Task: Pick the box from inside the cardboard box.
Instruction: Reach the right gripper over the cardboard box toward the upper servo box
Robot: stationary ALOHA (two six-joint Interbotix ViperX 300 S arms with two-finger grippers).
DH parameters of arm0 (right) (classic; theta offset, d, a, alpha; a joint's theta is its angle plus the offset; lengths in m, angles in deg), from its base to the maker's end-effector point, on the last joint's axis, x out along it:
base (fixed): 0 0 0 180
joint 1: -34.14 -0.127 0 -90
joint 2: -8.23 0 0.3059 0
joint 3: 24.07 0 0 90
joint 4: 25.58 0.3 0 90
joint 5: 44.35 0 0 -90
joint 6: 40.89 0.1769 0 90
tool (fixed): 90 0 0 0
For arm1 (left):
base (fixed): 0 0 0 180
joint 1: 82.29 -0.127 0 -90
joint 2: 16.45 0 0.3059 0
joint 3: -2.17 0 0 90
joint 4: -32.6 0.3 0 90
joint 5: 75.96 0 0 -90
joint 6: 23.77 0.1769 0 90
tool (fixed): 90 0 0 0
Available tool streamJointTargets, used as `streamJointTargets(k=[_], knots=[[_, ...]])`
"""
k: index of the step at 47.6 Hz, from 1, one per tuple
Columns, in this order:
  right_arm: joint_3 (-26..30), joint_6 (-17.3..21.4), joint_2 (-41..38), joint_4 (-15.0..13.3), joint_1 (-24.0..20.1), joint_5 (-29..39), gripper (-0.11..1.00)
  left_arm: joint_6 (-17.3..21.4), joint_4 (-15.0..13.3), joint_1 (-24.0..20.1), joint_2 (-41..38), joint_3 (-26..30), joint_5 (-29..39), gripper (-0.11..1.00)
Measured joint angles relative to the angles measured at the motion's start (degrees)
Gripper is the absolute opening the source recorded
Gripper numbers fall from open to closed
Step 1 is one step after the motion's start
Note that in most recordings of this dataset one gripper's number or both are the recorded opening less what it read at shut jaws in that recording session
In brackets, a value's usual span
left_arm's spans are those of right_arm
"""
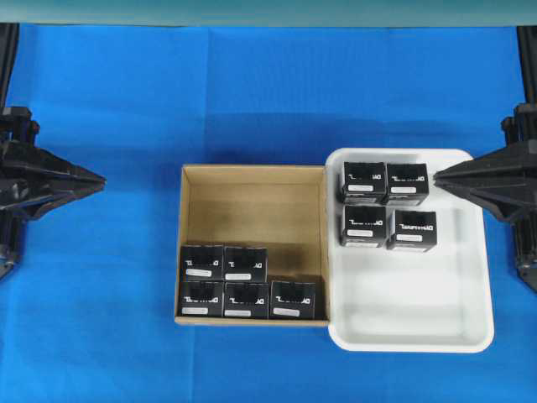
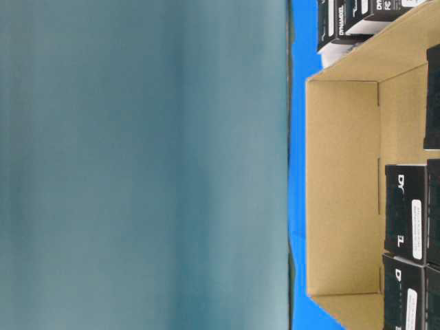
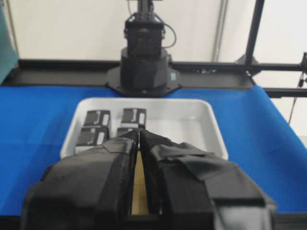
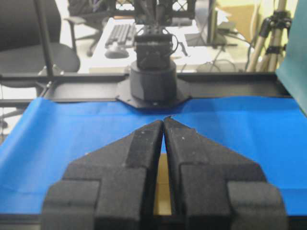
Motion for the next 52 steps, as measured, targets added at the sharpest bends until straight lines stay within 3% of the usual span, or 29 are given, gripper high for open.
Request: streamJointTargets(k=[3, 7, 13, 31, 46, 52], knots=[[0.18, 0.44, -0.44, 0.53, 0.09, 0.53, 0.1, -0.26, 0.35, 0.26, -0.53, 0.44, 1.32, 0.08], [1.76, 1.85, -2.2, 3.6, 0.09, 4.66, 0.02, -0.53, 0.62, 0.97, -1.67, 1.58, 3.96, -0.02], [6.77, 4.04, -6.06, 6.24, 0.18, 14.15, 0.01, -0.53, 0.7, 1.05, -2.02, 3.96, 8.44, -0.04], [27.16, 8.61, -27.25, 6.59, -0.09, 39.99, 0.01, -0.53, 0.7, 1.14, -2.55, 7.91, 18.63, -0.04], [48.87, 7.91, -48.08, 6.68, -0.18, 63.19, 0.01, -0.53, 0.79, 1.05, -1.76, 8.35, 19.6, -0.04], [55.02, 6.5, -53.88, 6.5, -0.18, 68.73, 0.02, -0.53, 0.79, 1.05, -0.79, 8.53, 20.74, -0.04]])
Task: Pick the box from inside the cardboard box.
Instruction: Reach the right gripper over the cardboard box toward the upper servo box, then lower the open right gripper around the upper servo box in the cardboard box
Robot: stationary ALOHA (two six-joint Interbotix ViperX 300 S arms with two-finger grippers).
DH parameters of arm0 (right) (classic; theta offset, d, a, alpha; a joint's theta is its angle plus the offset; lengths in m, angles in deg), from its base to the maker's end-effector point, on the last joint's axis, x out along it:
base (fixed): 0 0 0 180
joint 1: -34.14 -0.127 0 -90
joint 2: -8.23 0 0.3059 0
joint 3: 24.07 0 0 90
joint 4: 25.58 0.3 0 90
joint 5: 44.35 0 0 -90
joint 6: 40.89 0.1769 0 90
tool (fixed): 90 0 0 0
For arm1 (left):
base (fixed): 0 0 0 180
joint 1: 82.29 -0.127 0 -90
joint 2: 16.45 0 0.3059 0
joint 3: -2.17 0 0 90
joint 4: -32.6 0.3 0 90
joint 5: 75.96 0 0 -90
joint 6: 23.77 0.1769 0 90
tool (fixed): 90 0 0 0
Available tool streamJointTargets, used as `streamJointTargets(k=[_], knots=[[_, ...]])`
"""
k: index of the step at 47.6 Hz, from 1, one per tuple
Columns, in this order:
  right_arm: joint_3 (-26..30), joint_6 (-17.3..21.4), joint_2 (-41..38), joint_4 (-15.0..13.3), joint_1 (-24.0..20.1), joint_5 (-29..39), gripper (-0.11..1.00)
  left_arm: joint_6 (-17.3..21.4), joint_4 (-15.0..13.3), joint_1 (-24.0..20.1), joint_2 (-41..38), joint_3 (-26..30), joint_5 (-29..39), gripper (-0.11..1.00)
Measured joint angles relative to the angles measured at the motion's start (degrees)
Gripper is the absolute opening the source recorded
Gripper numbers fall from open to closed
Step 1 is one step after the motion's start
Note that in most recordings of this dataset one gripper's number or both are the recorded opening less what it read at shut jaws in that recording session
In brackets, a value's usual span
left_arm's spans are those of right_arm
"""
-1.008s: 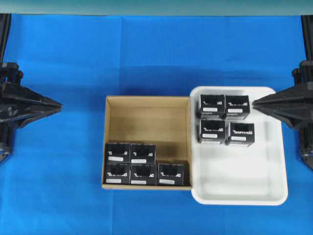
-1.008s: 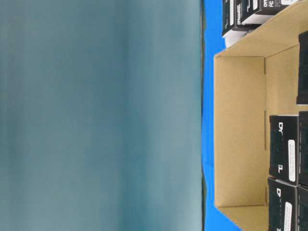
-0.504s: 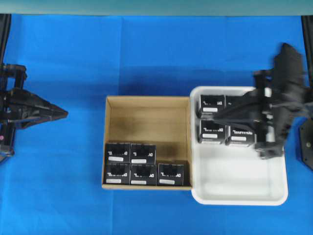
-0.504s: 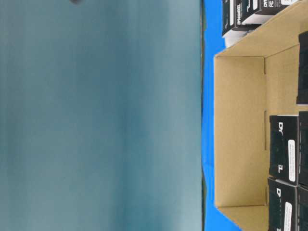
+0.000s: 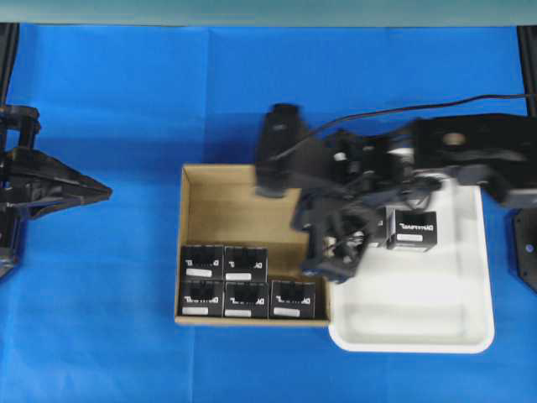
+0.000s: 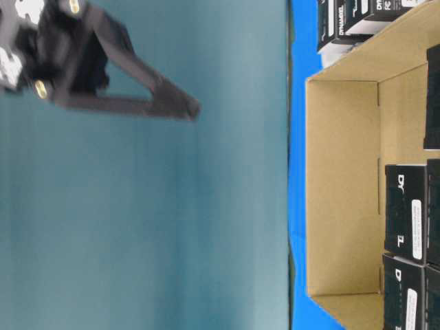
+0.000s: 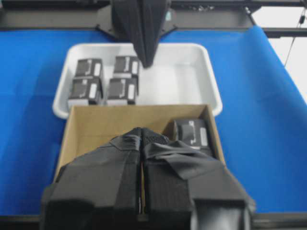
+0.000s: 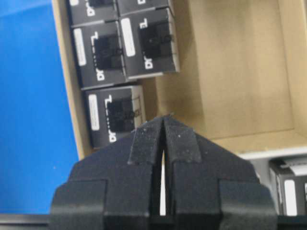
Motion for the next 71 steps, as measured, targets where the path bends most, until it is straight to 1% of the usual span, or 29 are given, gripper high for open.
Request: streamJointTargets(k=[9, 20, 31, 36, 39, 42, 45, 47, 51, 53, 55, 58, 71], knots=[[5.36, -2.29, -6.06, -0.09, -0.09, 3.69, 0.02, 0.0, -0.09, 0.0, 1.76, 0.09, 3.87, -0.04], [10.02, -5.01, -11.07, -0.09, -0.09, 5.62, 0.03, 0.0, -0.09, 0.0, 4.39, 0.26, 7.47, -0.04], [11.69, -7.38, -13.54, -0.09, -0.09, 6.77, 0.04, 0.09, 0.0, 0.0, 5.71, 0.62, 8.61, -0.04], [11.78, -7.47, -14.33, 0.26, -0.18, 6.94, 0.08, 0.09, -0.09, 0.0, 5.71, 0.62, 8.61, -0.04], [12.04, -7.56, -14.77, 0.79, -0.18, 7.03, 0.15, 0.0, -0.09, 0.0, 5.71, 0.62, 8.53, -0.04], [12.22, -7.91, -15.21, 1.41, -0.09, 7.12, 0.27, 0.0, 0.0, 0.0, 5.71, 0.62, 8.61, -0.04], [12.3, -8.44, -15.56, 2.2, 0.09, 7.12, 0.44, 0.0, 0.0, 0.09, 5.71, 0.62, 8.61, -0.04], [12.39, -8.88, -15.73, 2.81, 0.18, 7.21, 0.59, 0.0, 0.0, 0.09, 5.71, 0.62, 8.61, -0.04], [12.39, -10.02, -16.26, 3.52, 0.44, 7.12, 0.82, 0.0, 0.0, 0.0, 5.71, 0.62, 8.61, -0.04], [12.48, -10.46, -16.52, 3.69, 0.62, 7.03, 0.91, 0.0, 0.0, 0.09, 5.8, 0.62, 8.53, -0.04], [12.57, -10.81, -16.88, 3.69, 0.79, 6.86, 0.97, 0.0, -0.09, 0.0, 5.71, 0.62, 8.61, -0.04], [12.57, -11.34, -17.31, 3.78, 1.05, 6.5, 1.0, 0.0, 0.0, 0.0, 5.71, 0.7, 8.53, -0.04], [12.83, -11.95, -20.39, 4.31, 2.64, 4.48, 1.0, 0.0, 0.0, -0.18, 5.8, 0.79, 8.53, -0.04]])
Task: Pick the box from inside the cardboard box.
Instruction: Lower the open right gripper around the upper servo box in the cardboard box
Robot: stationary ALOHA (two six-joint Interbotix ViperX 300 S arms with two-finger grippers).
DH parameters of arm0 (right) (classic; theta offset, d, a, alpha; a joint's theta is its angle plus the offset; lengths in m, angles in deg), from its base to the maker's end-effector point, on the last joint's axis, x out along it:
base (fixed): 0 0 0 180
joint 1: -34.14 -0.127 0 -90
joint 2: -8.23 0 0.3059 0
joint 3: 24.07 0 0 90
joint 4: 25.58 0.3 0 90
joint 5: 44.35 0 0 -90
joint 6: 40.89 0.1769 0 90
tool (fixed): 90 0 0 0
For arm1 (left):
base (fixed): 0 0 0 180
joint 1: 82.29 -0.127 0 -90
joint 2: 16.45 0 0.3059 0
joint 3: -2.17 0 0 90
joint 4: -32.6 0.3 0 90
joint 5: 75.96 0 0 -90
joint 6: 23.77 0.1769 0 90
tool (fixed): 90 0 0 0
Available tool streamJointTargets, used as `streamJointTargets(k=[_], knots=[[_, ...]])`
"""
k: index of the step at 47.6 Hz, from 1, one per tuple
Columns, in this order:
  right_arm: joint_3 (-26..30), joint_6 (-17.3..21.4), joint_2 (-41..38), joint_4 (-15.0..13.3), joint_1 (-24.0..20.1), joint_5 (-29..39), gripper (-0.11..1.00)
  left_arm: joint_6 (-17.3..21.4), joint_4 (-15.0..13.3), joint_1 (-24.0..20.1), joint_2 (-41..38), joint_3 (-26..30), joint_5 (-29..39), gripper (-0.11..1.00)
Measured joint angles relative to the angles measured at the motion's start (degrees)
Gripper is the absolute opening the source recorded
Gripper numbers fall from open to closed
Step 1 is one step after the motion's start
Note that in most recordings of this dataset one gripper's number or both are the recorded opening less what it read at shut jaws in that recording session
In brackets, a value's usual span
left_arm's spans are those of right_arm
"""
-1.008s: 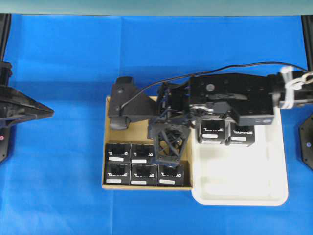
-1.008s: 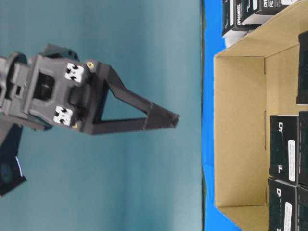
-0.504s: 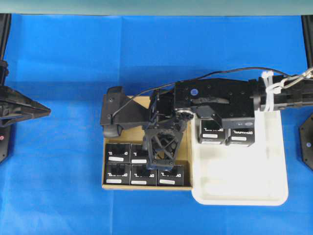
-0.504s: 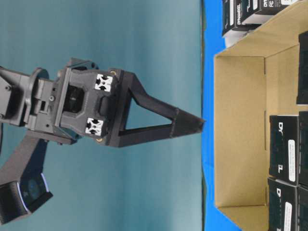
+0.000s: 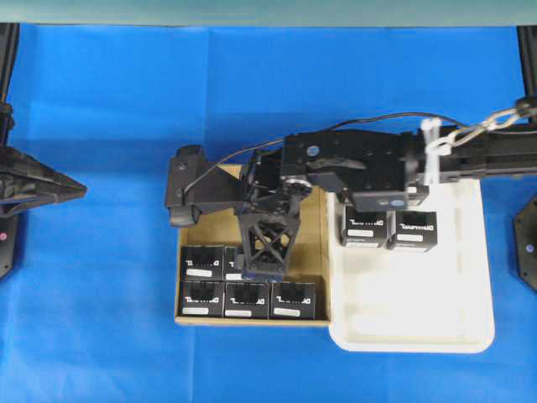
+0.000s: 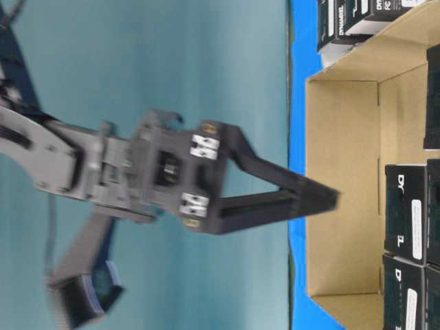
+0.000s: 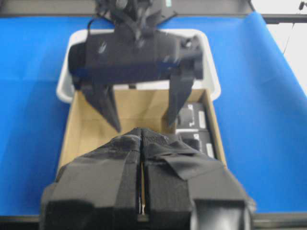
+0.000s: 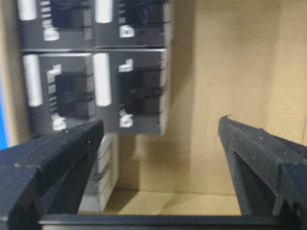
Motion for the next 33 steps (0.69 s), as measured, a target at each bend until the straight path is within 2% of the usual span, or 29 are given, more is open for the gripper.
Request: streamJointTargets(k=[15, 33], knots=[[0.53, -2.72, -2.64, 4.83, -0.35, -0.97, 1.0, 0.0, 0.0, -0.18, 0.0, -0.09, 0.18, -0.04], [-0.88, -2.72, -4.04, 5.27, -0.79, -4.04, 1.0, -0.53, 0.0, -0.18, 0.0, -0.09, 0.18, -0.04]])
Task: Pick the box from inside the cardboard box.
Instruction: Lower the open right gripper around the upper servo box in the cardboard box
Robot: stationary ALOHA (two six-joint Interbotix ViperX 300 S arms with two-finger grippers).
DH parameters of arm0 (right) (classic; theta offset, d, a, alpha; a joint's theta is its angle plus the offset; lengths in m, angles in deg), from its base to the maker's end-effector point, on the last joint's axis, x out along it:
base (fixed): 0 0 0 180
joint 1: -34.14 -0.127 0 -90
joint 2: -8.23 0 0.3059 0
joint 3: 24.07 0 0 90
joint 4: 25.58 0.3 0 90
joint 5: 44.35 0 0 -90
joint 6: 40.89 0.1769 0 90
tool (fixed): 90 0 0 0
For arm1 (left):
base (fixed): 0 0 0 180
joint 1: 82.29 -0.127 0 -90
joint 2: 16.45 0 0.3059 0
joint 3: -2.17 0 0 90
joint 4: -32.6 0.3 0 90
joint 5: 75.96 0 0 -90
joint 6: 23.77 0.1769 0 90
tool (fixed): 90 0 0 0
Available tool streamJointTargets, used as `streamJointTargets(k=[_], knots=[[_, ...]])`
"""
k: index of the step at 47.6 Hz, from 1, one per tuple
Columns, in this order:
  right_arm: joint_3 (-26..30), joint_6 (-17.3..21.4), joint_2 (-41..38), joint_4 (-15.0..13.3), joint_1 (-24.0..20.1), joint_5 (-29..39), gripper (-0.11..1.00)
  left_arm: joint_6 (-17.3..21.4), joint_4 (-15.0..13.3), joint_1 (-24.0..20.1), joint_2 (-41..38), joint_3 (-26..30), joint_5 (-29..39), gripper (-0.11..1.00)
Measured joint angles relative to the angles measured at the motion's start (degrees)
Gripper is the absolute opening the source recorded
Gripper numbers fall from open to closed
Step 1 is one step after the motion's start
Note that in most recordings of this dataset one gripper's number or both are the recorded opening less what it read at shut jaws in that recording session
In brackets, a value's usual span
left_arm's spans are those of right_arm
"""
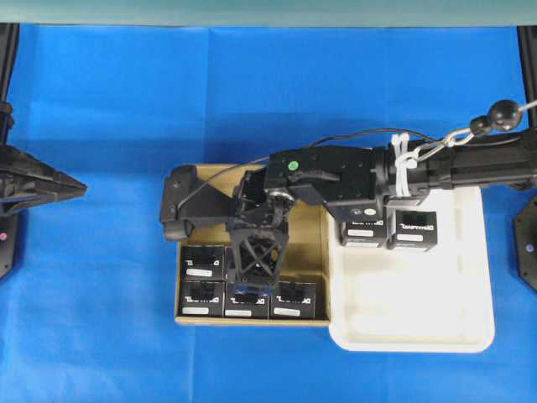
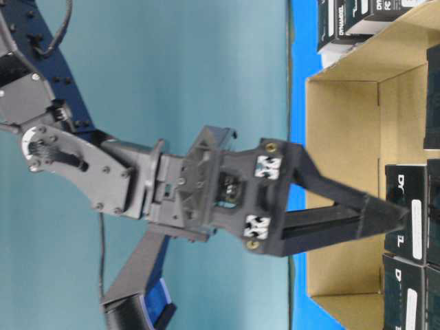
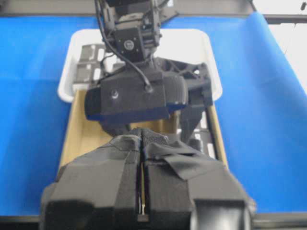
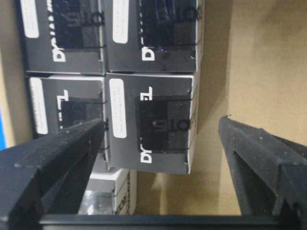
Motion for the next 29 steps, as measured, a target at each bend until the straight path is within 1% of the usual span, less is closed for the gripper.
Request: streamJointTargets(k=[9, 22, 29], knots=[[-1.14, -0.09, -0.18, 0.0, 0.09, -1.23, 1.0, -1.05, 0.0, 0.0, 0.0, 0.0, 0.0, -0.04], [-2.64, -0.18, -0.09, 0.0, 0.7, -5.1, 1.0, -1.05, 0.0, 0.26, -0.09, 0.09, 0.0, -0.04], [-3.34, -0.62, 0.09, -0.09, 1.67, -5.89, 1.0, -1.05, 0.0, 0.26, 0.0, 0.0, 0.0, -0.04]])
